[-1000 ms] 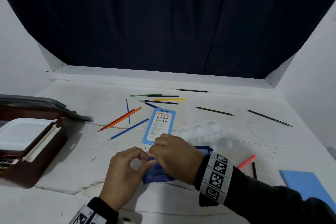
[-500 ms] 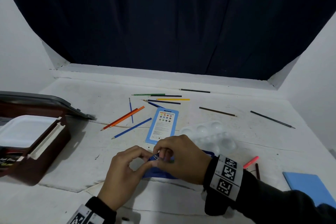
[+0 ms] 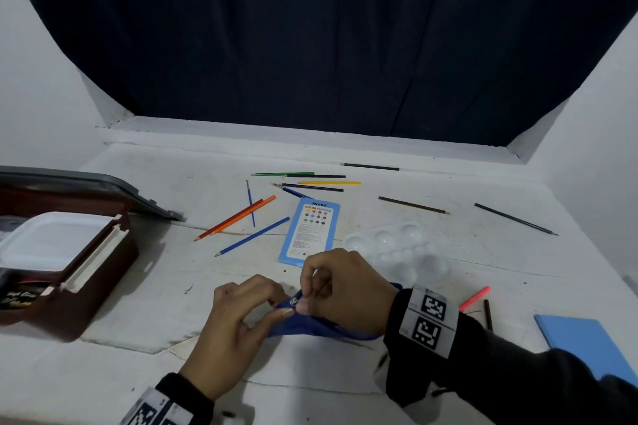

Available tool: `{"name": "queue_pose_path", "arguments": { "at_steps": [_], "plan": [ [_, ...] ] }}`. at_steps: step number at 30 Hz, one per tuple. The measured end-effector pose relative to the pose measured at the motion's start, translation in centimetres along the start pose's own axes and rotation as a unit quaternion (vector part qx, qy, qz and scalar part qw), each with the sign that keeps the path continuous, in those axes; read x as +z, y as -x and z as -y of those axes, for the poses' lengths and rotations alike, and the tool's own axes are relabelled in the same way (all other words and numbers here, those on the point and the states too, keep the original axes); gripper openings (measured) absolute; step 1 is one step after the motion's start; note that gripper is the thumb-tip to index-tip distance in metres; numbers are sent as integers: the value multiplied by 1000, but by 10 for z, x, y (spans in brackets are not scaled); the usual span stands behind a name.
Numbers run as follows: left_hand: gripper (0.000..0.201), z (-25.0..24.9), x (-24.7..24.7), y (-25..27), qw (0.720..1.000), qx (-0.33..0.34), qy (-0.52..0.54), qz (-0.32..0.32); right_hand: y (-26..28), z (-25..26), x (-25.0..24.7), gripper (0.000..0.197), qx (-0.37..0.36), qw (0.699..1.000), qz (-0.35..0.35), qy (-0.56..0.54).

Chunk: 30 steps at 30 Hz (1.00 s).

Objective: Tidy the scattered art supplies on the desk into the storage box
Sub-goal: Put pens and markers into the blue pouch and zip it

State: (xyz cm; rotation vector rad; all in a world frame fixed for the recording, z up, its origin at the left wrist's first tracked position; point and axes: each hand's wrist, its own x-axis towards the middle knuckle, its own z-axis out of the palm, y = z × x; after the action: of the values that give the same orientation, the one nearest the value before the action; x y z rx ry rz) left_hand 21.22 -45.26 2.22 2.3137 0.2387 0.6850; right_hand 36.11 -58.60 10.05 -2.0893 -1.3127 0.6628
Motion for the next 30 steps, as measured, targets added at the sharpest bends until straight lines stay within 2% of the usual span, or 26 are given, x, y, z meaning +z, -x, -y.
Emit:
{"name": "queue_pose_path", "arguments": {
  "at_steps": [7, 11, 15, 20, 25, 30],
  "plan": [
    [16, -3, 2, 2, 1000, -16, -14, 1, 1, 3, 8, 15, -11, 999, 0, 38],
    [17, -1, -1, 1, 1000, -23, -10, -3, 4, 8, 8, 4, -56, 988, 16, 140],
    [19, 0, -5, -2, 1000, -27, 1, -10, 3, 11, 6, 23, -89, 963, 37, 251],
    [14, -1, -5, -2, 1000, -20, -21, 2, 1, 5, 2, 17, -93, 957, 51, 268],
    [16, 11, -16, 2, 999, -44, -19, 5, -1, -21, -5, 6, -16, 949, 13, 316],
    [19, 27, -29, 3, 998, -61, -23, -12, 9, -43, -20, 9, 53, 942, -22, 331]
  ]
}}
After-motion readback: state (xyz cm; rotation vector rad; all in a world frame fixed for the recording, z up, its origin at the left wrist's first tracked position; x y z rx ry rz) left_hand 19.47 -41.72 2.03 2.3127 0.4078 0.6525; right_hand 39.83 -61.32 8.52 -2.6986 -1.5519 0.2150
